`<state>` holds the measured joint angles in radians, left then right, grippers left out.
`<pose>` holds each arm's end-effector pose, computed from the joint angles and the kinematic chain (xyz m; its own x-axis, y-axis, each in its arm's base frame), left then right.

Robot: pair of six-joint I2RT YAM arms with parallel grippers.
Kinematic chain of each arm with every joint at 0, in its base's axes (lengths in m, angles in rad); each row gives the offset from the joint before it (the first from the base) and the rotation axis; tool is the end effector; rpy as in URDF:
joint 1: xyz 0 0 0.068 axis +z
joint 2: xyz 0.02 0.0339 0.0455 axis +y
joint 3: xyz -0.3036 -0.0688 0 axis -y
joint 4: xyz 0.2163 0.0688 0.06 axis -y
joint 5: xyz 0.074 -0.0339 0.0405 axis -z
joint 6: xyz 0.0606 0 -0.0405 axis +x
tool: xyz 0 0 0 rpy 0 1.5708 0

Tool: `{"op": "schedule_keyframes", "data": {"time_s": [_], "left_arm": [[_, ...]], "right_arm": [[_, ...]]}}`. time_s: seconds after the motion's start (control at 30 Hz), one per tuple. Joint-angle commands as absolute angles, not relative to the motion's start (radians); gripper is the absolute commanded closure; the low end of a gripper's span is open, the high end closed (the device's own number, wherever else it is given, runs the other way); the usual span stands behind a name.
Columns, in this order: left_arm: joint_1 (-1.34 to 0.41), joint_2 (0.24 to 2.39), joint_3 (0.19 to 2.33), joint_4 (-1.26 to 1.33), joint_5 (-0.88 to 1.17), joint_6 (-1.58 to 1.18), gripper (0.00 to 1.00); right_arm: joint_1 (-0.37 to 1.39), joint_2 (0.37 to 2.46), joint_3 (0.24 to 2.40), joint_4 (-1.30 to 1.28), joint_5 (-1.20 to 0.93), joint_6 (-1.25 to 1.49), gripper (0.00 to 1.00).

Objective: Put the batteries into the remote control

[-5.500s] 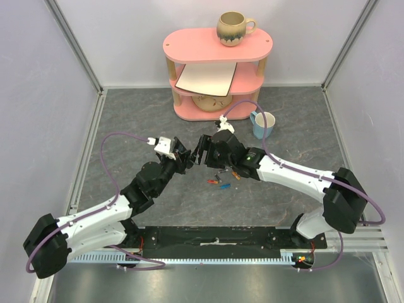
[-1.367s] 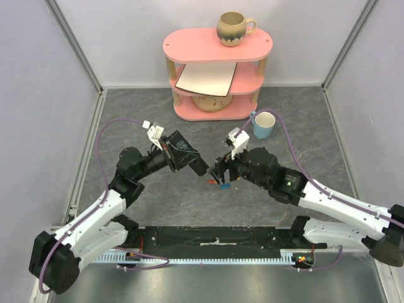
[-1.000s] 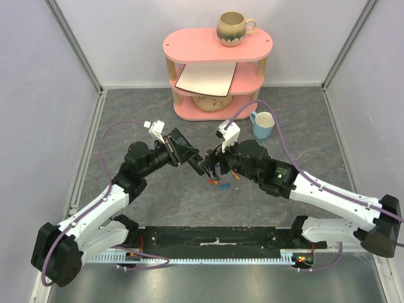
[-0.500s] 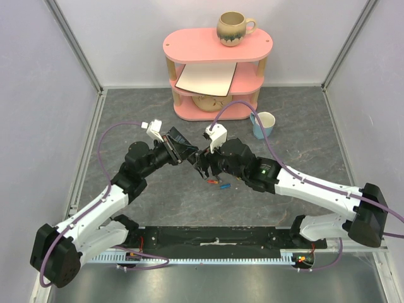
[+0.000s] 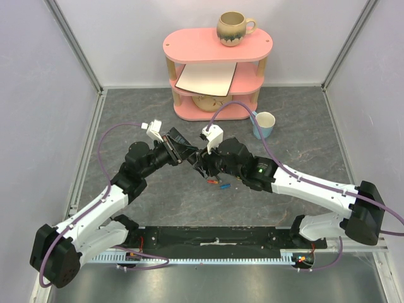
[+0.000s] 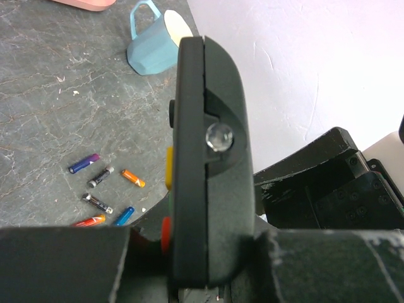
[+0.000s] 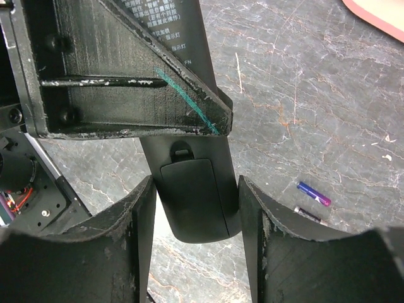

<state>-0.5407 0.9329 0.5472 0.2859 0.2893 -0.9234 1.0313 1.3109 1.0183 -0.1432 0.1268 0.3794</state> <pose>0.1571 -0.1145 0.3185 -0.6392 -0.5080 -0.5774 0.3762 0.4484 -0.8108 0.1545 0.2431 0.3453 -0.4948 -0.1113 -0.8618 -0.6555 0.6988 0.2862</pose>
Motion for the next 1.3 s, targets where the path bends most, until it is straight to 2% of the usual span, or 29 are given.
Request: {"op": "schedule_keyframes", "data": {"time_s": [0.0,0.03,0.1,0.13,0.23,0.33,0.47,0.6,0.77,0.87,0.9,0.97,1.07,1.1,1.13,1.17,1.23,1.27], "left_arm": [[-0.545,0.919,0.597,0.330,0.279,-0.962,0.98],[-0.545,0.919,0.595,0.333,0.278,-0.959,0.96],[-0.545,0.920,0.594,0.337,0.278,-0.954,0.87],[-0.545,0.916,0.591,0.341,0.279,-0.947,0.74],[-0.545,0.905,0.575,0.367,0.264,-0.948,0.56],[-0.545,0.903,0.557,0.403,0.253,-0.956,0.48],[-0.545,0.907,0.560,0.411,0.242,-0.954,0.46],[-0.545,0.905,0.558,0.408,0.218,-0.953,0.47],[-0.545,0.908,0.557,0.400,0.179,-0.960,0.57],[-0.545,0.917,0.563,0.396,0.176,-0.960,0.68],[-0.545,0.922,0.563,0.396,0.175,-0.960,0.75],[-0.545,0.925,0.566,0.394,0.175,-0.959,0.80],[-0.545,0.927,0.566,0.387,0.172,-0.951,0.98],[-0.545,0.923,0.565,0.387,0.169,-0.948,0.98],[-0.546,0.922,0.563,0.387,0.161,-0.945,0.98],[-0.545,0.917,0.558,0.387,0.155,-0.939,0.98],[-0.546,0.899,0.549,0.387,0.121,-0.920,0.98],[-0.549,0.891,0.543,0.390,0.103,-0.899,0.98]], "right_arm": [[1.035,1.295,1.034,-0.110,0.112,0.382,0.49],[1.035,1.289,1.029,-0.109,0.115,0.379,0.56],[1.037,1.272,1.017,-0.107,0.120,0.373,0.63],[1.035,1.267,1.009,-0.107,0.120,0.370,0.69],[1.034,1.250,0.999,-0.110,0.124,0.364,0.87],[1.035,1.241,0.994,-0.113,0.123,0.365,0.99],[1.035,1.227,0.986,-0.115,0.121,0.365,1.00],[1.035,1.210,0.977,-0.115,0.126,0.371,1.00],[1.034,1.204,0.968,-0.114,0.127,0.377,1.00],[1.037,1.204,0.966,-0.115,0.127,0.383,1.00],[1.035,1.204,0.966,-0.118,0.132,0.382,1.00],[1.035,1.206,0.966,-0.118,0.133,0.385,1.00],[1.035,1.206,0.965,-0.120,0.135,0.385,1.00],[1.037,1.206,0.965,-0.124,0.137,0.388,0.97],[1.035,1.206,0.965,-0.126,0.149,0.396,0.89],[1.035,1.200,0.965,-0.132,0.155,0.405,0.66],[1.035,1.190,0.965,-0.138,0.178,0.420,0.45],[1.034,1.184,0.966,-0.146,0.184,0.445,0.30]]}}
